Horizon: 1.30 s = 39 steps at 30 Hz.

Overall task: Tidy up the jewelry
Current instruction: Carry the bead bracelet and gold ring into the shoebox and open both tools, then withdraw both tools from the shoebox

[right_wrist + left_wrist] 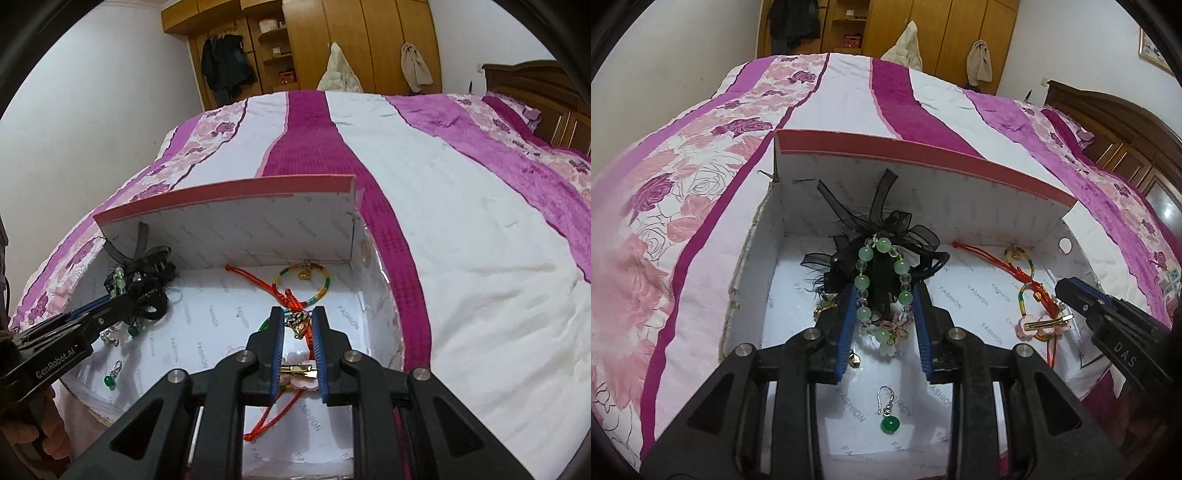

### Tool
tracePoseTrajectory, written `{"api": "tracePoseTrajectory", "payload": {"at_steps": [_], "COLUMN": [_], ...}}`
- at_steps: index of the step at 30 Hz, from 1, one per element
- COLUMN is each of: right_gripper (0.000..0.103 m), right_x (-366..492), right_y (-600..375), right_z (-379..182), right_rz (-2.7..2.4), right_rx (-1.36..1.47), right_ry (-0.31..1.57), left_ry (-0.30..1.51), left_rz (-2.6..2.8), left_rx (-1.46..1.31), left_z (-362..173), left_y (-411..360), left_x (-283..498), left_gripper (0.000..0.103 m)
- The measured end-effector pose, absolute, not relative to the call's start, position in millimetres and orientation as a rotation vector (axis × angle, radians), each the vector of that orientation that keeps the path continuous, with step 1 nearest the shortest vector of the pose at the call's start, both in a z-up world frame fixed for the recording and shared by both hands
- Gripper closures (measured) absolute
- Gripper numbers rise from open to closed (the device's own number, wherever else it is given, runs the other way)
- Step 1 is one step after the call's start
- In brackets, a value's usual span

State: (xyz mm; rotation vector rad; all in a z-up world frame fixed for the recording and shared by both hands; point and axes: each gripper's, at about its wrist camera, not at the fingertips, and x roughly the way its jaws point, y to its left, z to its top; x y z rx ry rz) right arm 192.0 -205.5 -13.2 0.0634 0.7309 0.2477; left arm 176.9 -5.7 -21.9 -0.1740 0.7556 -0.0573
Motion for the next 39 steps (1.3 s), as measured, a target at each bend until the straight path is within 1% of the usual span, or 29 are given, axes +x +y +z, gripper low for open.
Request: {"api": "tracePoseTrajectory", "payload": {"at_steps": [3,5,7,9,14,17,20,22,24,26,28,39], "right_gripper": [0.085,0.079,0.076,0.075,0.062,0.057,0.049,0.047,0.046,0.043,0.041,0.035], "right_x": [192,193,191,188,173,161,147,138,129,119,109,60], "right_y": [-206,-205,-207,-209,-210,-210,-209,-212,-213,-215,-216,-220], "right_z": [-13,-13,-10,-6,13,25,38,46,52,60,64,71], "right_rz": [0.244,0.251,0.263,0.269,0.281,0.281,0.279,0.274,0.273,0.272,0.270,0.251], "right_rx": [0.069,0.076,0.101,0.115,0.121,0.118,0.119,0.125,0.132,0.135,0.134,0.117], "right_ry": [0.735,0.742,0.743,0.737,0.696,0.670,0.644,0.627,0.614,0.599,0.585,0.550], "left_ry": [0.764,0.771,0.770,0.762,0.740,0.726,0.716,0.712,0.704,0.698,0.692,0.616], "left_rz": [-0.068,-0.071,-0.076,-0.076,-0.075,-0.077,-0.075,-0.073,-0.068,-0.064,-0.062,0.014], "left_rx": [-0.181,-0.184,-0.185,-0.184,-0.197,-0.202,-0.203,-0.203,-0.203,-0.208,-0.212,-0.173], "left_z": [-21,-20,-17,-12,2,11,19,24,28,31,34,48], "left_y": [-7,-6,-6,-5,-3,-3,-3,-1,0,1,3,3], "left_x": [176,176,173,169,156,146,135,127,118,111,103,57], "left_gripper": [0.074,0.072,0.070,0.069,0.064,0.061,0.055,0.051,0.051,0.049,0.046,0.039]}}
